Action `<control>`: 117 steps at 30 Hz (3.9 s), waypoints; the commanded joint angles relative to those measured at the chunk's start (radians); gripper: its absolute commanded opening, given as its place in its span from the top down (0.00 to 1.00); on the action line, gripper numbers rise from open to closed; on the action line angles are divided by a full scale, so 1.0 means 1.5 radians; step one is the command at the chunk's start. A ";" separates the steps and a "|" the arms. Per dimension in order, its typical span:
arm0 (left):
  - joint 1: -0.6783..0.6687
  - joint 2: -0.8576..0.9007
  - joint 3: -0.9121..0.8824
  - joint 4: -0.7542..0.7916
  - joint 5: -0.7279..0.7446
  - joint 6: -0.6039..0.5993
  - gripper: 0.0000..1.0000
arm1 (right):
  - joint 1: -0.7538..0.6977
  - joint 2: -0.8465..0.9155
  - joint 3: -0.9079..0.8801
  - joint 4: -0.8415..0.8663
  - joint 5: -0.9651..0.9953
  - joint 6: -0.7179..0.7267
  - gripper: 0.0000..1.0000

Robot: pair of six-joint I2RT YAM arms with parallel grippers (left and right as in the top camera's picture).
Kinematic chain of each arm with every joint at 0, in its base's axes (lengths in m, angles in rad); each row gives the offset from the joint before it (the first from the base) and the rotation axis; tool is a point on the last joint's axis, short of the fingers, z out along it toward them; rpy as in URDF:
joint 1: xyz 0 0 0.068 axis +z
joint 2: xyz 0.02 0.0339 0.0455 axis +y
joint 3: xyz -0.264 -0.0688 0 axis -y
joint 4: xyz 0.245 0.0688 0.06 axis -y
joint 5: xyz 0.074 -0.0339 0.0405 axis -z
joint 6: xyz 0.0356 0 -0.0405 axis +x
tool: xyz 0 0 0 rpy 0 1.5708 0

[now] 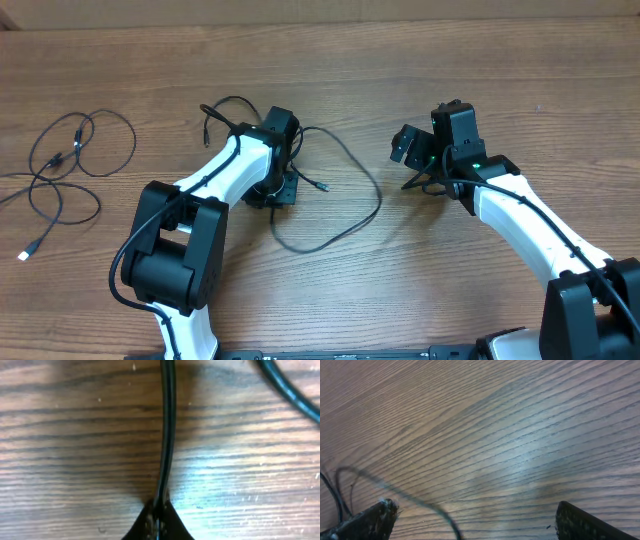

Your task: Untangle cables

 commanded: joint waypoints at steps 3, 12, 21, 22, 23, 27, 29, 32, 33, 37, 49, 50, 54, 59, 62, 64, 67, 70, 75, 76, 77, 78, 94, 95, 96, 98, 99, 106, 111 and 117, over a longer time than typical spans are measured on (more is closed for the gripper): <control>-0.002 0.105 -0.086 0.001 0.063 0.013 0.96 | 0.002 -0.001 0.001 0.004 0.007 0.002 0.00; 0.008 -0.043 -0.075 -0.006 0.090 0.016 0.96 | 0.002 -0.001 0.001 0.004 0.007 0.002 0.00; 0.008 -0.332 -0.002 -0.002 0.091 0.027 0.96 | 0.002 -0.001 0.001 0.004 0.007 0.002 0.00; 0.008 -0.359 0.010 0.002 0.090 0.022 0.96 | 0.002 -0.001 0.001 0.004 0.007 0.002 0.00; 0.008 -0.385 0.020 0.011 0.091 0.008 0.96 | 0.002 -0.001 0.001 0.004 0.007 0.002 0.00; 0.007 -0.468 0.049 0.066 0.091 -0.077 0.96 | 0.002 -0.001 0.001 0.004 0.007 0.002 0.00; 0.007 -0.504 0.057 0.109 0.091 -0.126 0.96 | 0.002 -0.001 0.001 0.004 0.007 0.002 0.00; 0.007 -0.550 0.059 0.181 0.091 -0.189 0.96 | 0.002 -0.001 0.001 0.004 0.007 0.002 0.00; 0.007 -0.565 0.059 0.209 0.091 -0.198 0.96 | 0.002 -0.001 0.001 0.004 0.007 0.002 0.00; 0.007 -0.615 0.059 0.313 0.141 -0.210 0.96 | 0.002 -0.001 0.001 0.004 0.007 0.002 0.00; 0.007 -0.627 0.059 0.314 0.294 -0.210 0.96 | 0.002 -0.001 0.001 0.004 0.007 0.002 0.00; 0.007 -0.627 0.059 0.315 0.312 -0.210 0.96 | 0.002 -0.001 0.001 0.004 0.007 0.002 0.00; 0.007 -0.628 0.059 0.318 0.381 -0.225 0.96 | 0.002 -0.001 0.001 0.004 0.007 0.002 0.00; 0.007 -0.627 0.059 0.298 0.402 -0.221 0.96 | 0.002 -0.001 0.001 0.004 0.007 0.002 0.00; 0.007 -0.625 0.059 0.270 0.380 -0.221 0.96 | 0.002 -0.001 0.001 0.004 0.007 0.002 0.00; 0.007 -0.621 0.059 0.251 0.360 -0.221 0.96 | 0.002 -0.001 0.001 0.004 0.007 0.002 0.00; 0.007 -0.608 0.058 0.208 0.324 -0.221 0.96 | 0.002 -0.001 0.001 0.004 0.007 0.002 0.00; 0.007 -0.586 0.058 0.174 0.315 -0.217 0.96 | 0.002 -0.001 0.001 0.004 0.007 0.002 0.00; 0.007 -0.534 0.058 0.160 0.334 -0.202 0.96 | 0.002 -0.001 0.001 0.004 0.007 0.002 0.00; 0.007 -0.521 0.058 0.159 0.343 -0.201 0.96 | 0.002 -0.001 0.001 0.004 0.007 0.002 0.00; 0.007 -0.512 0.058 0.157 0.349 -0.201 0.96 | 0.002 -0.001 0.001 0.004 0.007 0.002 0.00; 0.007 -0.500 0.058 0.152 0.354 -0.201 0.96 | 0.002 -0.001 0.001 0.004 0.007 0.002 0.00; 0.007 -0.241 0.058 0.013 0.307 -0.022 0.96 | 0.002 -0.001 0.001 0.004 0.007 0.002 0.00; 0.007 -0.225 0.058 0.013 0.307 -0.022 0.96 | 0.002 -0.001 0.001 0.004 0.007 0.002 0.00; 0.007 -0.207 0.058 0.013 0.307 -0.022 0.96 | 0.002 -0.001 0.001 0.004 0.007 0.002 0.00; 0.007 -0.169 0.058 0.012 0.307 -0.022 0.96 | 0.002 -0.001 0.001 0.004 0.007 0.002 0.00; 0.007 -0.156 0.058 0.010 0.307 -0.022 0.96 | 0.002 -0.001 0.001 0.004 0.007 0.002 0.00; 0.003 -0.050 0.058 -0.041 0.307 -0.019 0.95 | 0.002 -0.001 0.001 0.004 0.007 0.002 0.00; -0.010 -0.001 0.058 -0.060 0.306 0.009 0.86 | 0.002 -0.001 0.001 0.004 0.007 0.002 0.00; -0.025 0.006 0.058 -0.060 0.298 0.008 0.54 | 0.002 -0.001 0.001 0.004 0.007 0.002 0.00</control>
